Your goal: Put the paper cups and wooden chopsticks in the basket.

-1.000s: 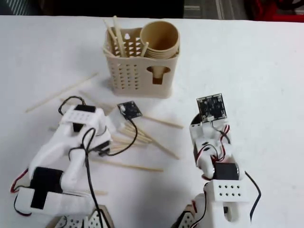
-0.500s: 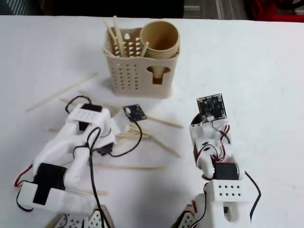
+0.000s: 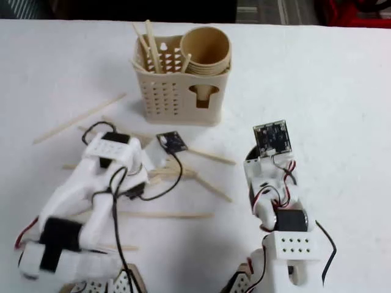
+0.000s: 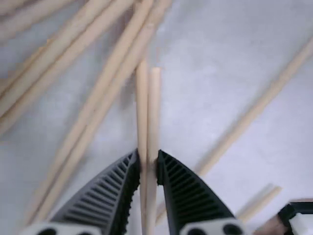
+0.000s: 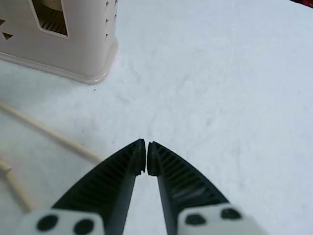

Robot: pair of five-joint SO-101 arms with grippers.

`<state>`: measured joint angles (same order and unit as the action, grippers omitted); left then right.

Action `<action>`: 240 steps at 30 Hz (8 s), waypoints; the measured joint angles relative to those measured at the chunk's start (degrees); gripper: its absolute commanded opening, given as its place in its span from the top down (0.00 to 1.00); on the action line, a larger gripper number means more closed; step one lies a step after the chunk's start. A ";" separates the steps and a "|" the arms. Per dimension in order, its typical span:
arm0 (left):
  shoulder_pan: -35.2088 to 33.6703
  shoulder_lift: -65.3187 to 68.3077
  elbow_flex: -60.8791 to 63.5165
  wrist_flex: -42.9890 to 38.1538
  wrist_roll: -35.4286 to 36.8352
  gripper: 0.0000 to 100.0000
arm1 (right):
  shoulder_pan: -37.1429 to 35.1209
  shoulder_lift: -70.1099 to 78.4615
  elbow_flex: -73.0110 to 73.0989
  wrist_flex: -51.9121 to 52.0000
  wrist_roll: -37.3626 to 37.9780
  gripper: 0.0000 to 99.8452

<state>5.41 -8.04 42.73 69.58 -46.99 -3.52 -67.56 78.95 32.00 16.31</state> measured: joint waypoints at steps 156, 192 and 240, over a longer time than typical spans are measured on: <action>-42.55 -75.96 32.88 -15.65 39.74 0.90 | -44.04 63.38 -67.34 40.70 20.40 0.73; -42.64 -86.95 38.68 -15.74 39.74 0.90 | -47.74 113.93 -110.33 40.18 26.55 0.98; -42.64 -87.12 40.26 -15.74 39.74 0.90 | -38.07 68.40 -110.51 53.80 12.66 0.98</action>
<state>-37.23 -95.16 82.99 53.85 -7.25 -41.58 0.84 -31.56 85.80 28.97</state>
